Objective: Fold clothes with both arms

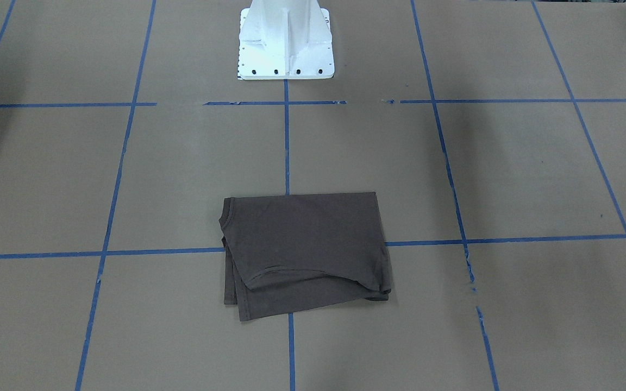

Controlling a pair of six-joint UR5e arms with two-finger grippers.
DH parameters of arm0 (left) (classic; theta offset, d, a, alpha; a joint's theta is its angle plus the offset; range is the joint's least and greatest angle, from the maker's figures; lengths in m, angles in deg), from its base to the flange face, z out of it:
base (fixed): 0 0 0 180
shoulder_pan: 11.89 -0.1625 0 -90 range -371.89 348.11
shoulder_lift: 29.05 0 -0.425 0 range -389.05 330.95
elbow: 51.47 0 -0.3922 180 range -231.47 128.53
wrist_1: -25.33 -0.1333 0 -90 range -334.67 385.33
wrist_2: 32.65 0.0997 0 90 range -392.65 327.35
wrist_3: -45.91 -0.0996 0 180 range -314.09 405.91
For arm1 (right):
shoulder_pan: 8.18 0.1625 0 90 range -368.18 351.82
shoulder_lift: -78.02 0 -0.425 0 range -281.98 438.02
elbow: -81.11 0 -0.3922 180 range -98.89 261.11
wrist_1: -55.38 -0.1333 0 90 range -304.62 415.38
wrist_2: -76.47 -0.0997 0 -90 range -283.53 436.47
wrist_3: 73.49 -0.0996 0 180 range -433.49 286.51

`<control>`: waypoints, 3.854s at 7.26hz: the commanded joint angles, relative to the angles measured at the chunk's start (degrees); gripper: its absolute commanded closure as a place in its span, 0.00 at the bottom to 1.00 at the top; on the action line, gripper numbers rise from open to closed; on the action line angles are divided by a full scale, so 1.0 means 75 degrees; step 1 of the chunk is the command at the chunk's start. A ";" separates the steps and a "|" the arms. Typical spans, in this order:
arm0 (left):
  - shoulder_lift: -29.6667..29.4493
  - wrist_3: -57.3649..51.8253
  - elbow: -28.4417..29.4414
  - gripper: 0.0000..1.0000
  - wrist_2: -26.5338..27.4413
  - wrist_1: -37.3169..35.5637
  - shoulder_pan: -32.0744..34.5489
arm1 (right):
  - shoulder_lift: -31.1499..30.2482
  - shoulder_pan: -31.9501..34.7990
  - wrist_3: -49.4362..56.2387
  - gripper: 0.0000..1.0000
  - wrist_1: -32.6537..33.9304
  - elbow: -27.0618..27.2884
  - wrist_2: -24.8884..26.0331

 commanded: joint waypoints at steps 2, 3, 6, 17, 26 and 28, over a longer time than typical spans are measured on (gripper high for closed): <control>0.0007 -0.0006 0.0122 0.00 0.0024 0.0112 -0.0002 | -0.0031 0.0039 0.0014 0.00 -0.0110 -0.0433 -0.0031; 0.0007 -0.0006 0.0122 0.00 0.0024 0.0112 -0.0002 | -0.0019 0.0039 -0.0206 0.00 -0.0493 -0.0492 -0.0031; 0.0007 -0.0006 0.0122 0.00 0.0048 0.0218 -0.0002 | 0.0004 -0.0638 -0.1893 0.00 -0.1609 -0.0551 -0.0031; 0.0019 0.1037 0.0169 0.00 -0.0023 0.0206 -0.0002 | 0.0040 -0.0653 -0.1872 0.00 -0.1634 -0.0469 -0.0090; 0.0007 0.1013 0.0169 0.00 -0.0011 0.0218 -0.0002 | 0.0028 -0.0641 -0.1849 0.00 -0.1634 -0.0481 -0.0102; -0.0074 0.1013 0.0192 0.00 -0.0023 0.0218 -0.0013 | 0.0028 -0.0641 -0.1849 0.00 -0.1634 -0.0481 -0.0102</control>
